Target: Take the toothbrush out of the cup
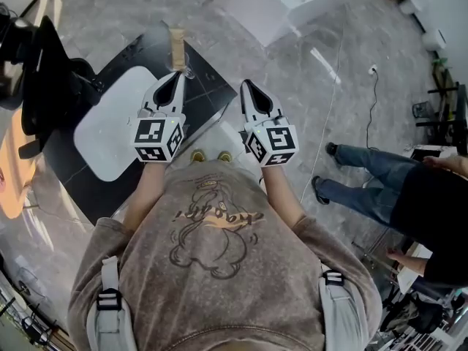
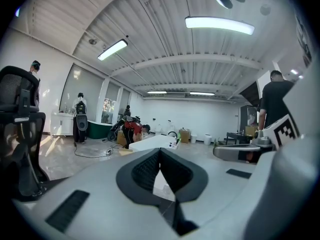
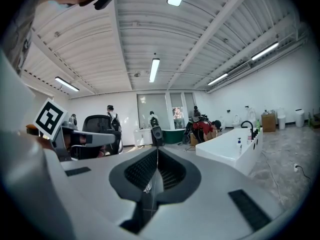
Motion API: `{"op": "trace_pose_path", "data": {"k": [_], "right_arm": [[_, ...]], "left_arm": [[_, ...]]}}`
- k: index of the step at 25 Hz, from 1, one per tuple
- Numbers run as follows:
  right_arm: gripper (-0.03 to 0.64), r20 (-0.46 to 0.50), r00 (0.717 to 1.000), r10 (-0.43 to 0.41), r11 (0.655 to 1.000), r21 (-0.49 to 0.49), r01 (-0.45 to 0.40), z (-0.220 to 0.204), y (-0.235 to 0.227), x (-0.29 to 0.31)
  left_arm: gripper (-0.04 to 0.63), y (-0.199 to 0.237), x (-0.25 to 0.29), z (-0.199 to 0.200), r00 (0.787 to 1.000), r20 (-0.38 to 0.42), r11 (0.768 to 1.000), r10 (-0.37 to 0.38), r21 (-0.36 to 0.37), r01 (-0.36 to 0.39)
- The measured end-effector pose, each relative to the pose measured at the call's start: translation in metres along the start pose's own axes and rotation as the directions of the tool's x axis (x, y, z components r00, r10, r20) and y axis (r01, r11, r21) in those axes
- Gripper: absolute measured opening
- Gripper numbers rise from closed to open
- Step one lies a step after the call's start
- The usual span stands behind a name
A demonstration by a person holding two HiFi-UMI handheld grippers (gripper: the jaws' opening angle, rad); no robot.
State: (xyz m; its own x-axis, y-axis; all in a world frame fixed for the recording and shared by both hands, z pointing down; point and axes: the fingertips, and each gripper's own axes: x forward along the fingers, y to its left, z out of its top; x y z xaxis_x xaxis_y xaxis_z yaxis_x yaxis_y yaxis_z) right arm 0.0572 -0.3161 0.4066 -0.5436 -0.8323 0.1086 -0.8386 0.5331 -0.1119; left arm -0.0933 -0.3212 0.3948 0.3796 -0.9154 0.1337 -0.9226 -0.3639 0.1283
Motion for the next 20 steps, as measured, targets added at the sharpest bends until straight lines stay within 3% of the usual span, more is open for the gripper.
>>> {"op": "trace_pose_path", "data": {"k": [12,13,18,20], "right_arm": [[0.018,-0.008,0.999,0.048,0.999,-0.002,-0.048,-0.007,-0.007,0.016],[0.018,-0.007,0.999,0.048,0.999,-0.002,-0.048,-0.007,-0.009,0.016],[0.018,-0.004,0.999,0.051,0.999,-0.004,-0.051,-0.005,-0.012,0.018],[0.018,-0.004,0.999,0.053,0.999,-0.004,-0.053,-0.005,-0.012,0.02]], "left_arm": [[0.019,0.008,0.01,-0.003,0.997,0.014,0.997,0.074,0.021,-0.074],[0.039,0.009,0.012,-0.003,0.997,0.017,0.997,0.076,0.017,-0.076],[0.33,0.012,0.022,0.0,0.996,0.041,0.997,0.076,0.002,-0.077],[0.365,0.014,0.025,-0.001,0.995,0.037,0.996,0.089,0.009,-0.09]]}}
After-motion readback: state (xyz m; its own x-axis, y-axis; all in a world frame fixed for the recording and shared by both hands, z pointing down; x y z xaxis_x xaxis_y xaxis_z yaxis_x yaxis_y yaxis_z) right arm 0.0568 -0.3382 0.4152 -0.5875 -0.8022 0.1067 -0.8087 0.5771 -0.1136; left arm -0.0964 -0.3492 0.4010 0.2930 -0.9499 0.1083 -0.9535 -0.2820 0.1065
